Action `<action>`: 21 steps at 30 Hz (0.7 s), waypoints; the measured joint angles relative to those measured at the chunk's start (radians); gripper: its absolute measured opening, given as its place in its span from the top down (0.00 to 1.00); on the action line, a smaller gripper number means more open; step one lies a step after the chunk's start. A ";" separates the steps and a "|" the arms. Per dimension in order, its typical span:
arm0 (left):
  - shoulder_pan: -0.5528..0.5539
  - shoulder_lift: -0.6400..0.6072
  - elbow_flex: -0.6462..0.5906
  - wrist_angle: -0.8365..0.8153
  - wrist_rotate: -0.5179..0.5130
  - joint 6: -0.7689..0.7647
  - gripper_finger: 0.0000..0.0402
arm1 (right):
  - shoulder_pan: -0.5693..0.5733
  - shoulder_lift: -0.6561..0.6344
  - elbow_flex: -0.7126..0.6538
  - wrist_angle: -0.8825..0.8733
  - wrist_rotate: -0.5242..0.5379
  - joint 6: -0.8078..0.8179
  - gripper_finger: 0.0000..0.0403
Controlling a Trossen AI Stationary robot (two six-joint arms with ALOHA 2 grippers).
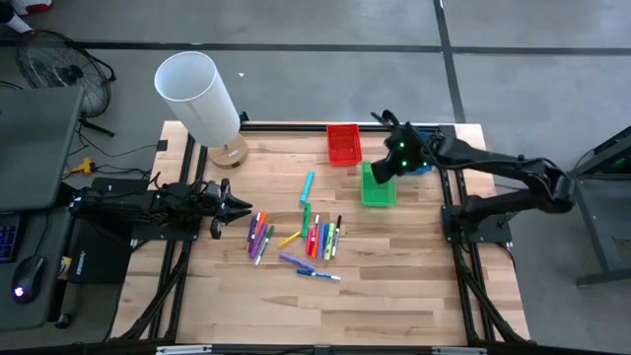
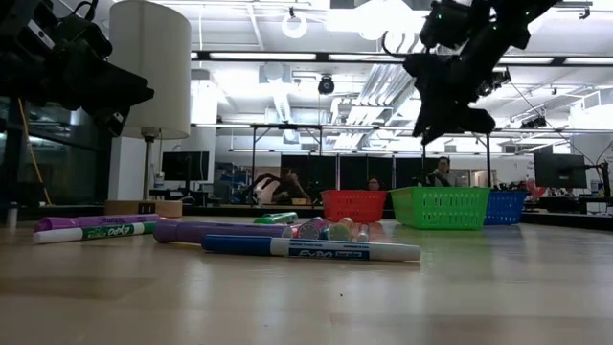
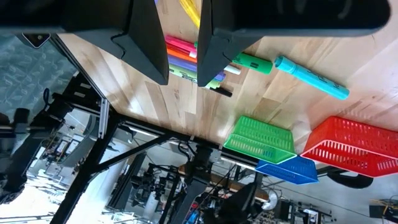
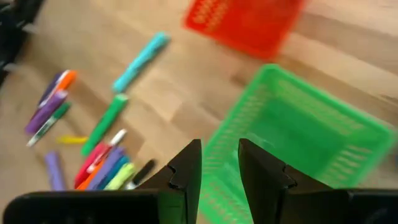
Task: Pick & Place Markers
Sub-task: Put the blue marker in the blue bin
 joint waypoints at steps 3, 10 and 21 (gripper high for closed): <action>0.000 0.000 0.000 0.000 0.000 0.000 0.79 | 0.067 0.000 0.000 0.028 -0.001 -0.031 0.77; 0.000 0.000 0.000 0.000 0.000 0.000 0.79 | 0.226 0.000 0.000 0.062 0.009 -0.064 0.77; 0.000 0.000 0.000 0.000 0.000 0.000 0.79 | 0.514 0.004 0.000 0.220 0.101 -0.206 0.77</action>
